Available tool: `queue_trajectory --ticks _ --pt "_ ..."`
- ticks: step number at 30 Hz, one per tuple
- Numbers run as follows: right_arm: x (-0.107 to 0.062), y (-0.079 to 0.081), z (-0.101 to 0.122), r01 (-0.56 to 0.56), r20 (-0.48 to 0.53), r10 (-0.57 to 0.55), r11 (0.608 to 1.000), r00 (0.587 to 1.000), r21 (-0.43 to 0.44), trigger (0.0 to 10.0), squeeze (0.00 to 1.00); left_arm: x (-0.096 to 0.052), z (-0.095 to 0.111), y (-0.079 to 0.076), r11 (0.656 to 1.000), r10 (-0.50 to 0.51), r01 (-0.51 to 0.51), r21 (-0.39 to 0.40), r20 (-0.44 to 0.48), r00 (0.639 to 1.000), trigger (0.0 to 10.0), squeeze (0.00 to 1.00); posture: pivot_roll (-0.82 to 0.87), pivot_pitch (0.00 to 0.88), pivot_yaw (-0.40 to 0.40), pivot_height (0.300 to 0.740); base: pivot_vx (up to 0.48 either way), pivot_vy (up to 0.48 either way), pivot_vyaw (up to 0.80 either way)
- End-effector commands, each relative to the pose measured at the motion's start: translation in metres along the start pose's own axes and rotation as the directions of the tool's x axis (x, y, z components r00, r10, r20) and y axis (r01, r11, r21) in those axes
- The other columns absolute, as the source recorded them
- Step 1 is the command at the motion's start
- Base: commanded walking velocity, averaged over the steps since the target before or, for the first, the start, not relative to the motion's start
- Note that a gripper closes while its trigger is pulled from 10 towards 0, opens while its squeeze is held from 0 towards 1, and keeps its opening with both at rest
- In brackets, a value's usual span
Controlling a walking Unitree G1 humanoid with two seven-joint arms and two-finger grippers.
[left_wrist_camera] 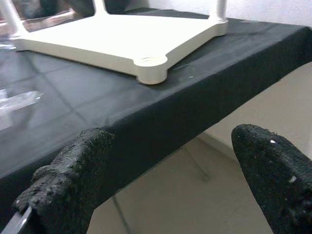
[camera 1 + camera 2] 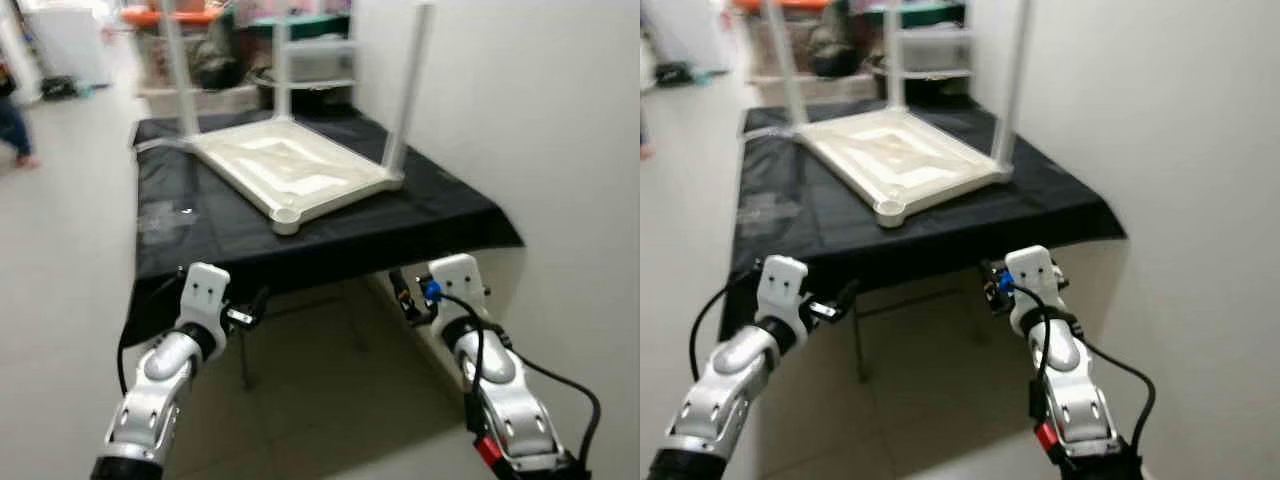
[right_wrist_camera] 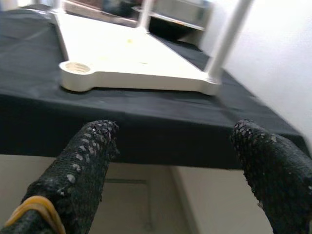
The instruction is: Building children table
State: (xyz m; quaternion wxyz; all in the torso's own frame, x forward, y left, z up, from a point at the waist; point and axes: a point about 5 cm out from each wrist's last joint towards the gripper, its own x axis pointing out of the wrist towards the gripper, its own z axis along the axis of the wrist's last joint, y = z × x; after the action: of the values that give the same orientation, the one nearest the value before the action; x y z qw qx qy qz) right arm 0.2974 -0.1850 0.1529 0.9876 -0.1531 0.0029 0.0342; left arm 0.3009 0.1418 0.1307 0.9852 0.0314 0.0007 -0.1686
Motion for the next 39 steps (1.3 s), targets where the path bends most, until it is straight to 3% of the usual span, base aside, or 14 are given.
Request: queue_trajectory --ticks 1,9,15,30,39 --pt "0.0 0.0038 0.0005 -0.016 0.004 0.016 1.0 1.0 0.011 10.0 0.0 -0.0012 -0.0017 0.0 1.0 -0.01 0.01 0.018 -0.009 1.0 10.0 0.0 0.03 0.0 -0.053 0.74 0.0 0.0 0.8" --pt "0.0003 0.0048 0.0001 -0.023 0.0 0.023 1.0 1.0 -0.016 10.0 0.0 -0.0013 -0.0013 0.0003 1.0 -0.008 0.008 0.025 -0.006 1.0 10.0 0.0 0.04 0.0 -0.052 0.74 0.0 0.0 0.8" --pt "0.0004 0.0035 0.0011 0.0 0.008 -0.001 1.0 1.0 0.025 10.0 0.0 -0.0017 -0.0009 0.0006 1.0 -0.005 0.006 0.024 -0.003 1.0 10.0 0.0 0.04 0.0 -0.051 0.74 0.0 -0.245 0.8" --pt "0.0001 -0.0024 -0.0023 0.039 -0.015 -0.039 0.998 0.999 0.043 10.0 0.0 -0.0018 -0.002 0.002 1.0 0.019 -0.019 0.015 -0.007 1.0 10.0 0.0 0.03 0.0 -0.052 0.74 0.0 -0.465 0.0" --pt "-0.002 -0.002 -0.0026 0.045 -0.016 -0.044 0.998 0.999 0.037 10.0 0.0 -0.0035 -0.004 0.0029 1.0 0.027 -0.027 0.0 -0.018 0.999 10.0 0.0 0.03 0.0 -0.043 0.74 0.0 0.0 0.0"
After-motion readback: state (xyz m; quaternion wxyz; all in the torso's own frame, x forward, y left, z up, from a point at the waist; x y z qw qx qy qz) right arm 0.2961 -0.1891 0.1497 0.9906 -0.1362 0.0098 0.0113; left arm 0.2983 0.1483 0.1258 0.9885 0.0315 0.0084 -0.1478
